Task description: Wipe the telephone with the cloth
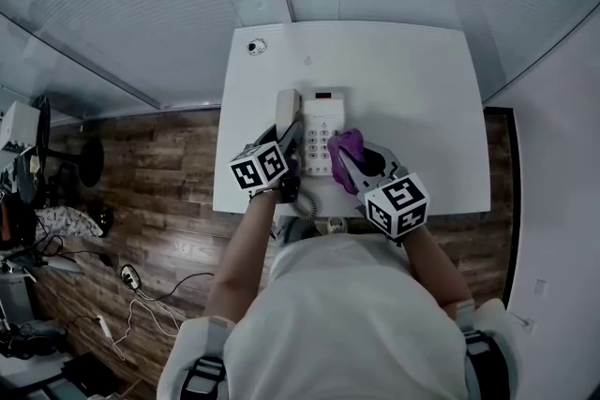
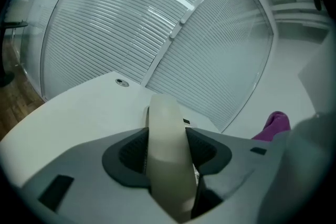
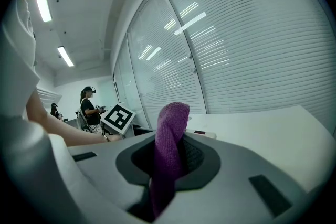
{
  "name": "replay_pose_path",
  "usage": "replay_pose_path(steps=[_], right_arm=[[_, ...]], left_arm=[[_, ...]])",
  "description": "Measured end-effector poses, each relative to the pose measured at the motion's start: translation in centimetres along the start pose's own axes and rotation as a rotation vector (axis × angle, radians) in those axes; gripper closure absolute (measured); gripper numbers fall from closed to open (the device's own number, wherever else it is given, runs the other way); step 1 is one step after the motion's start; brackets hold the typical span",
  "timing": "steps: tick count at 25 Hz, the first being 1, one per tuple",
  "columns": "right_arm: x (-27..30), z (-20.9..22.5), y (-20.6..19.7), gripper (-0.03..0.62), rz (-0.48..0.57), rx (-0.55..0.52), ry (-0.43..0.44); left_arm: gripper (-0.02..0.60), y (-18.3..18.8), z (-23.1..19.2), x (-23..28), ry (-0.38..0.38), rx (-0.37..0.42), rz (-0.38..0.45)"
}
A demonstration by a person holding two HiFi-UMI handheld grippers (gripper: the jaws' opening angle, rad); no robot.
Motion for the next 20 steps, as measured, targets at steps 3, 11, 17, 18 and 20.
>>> replay_pose_path(steps=[3,11,17,18,20], right_arm=[[-0.1,0.1,-0.1,0.534,-0.001,0.009,-0.004],[-0.4,0.0,-0.4,0.534,-0.001,0.012,-0.003],[-0.7,-0.2,-0.5,0.534,0.004,0.01,-0.007],[-0.7,-0.3,-0.5,0.534,0.005,0.007,-0.006],[-0.7,-0.4,-0.4,0.534,0.009,0.004,-0.005]], left_arm=[[0.358,-0.4,0.0,0.4,0.029,0.028,-0.006],[0.358,-1.4,0.2,0.6,0.105,0.1,-0.015],[0.357,-2.0,0.5,0.7,0.139,0.154,0.007],[0.357,-2.0,0.7,0.7,0.143,0.165,0.007],[0.356,-2.0,0.9,0.8,0.131,0.169,0.004]])
Point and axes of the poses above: the fingertips, and each gripper's own axes: x forward along the fingers, z to its right, y out of its top, the point moved 8 cm from there along -x, backward along the fingers, and after that the axes turned 8 degrees about -x, right-handed, at the moved point
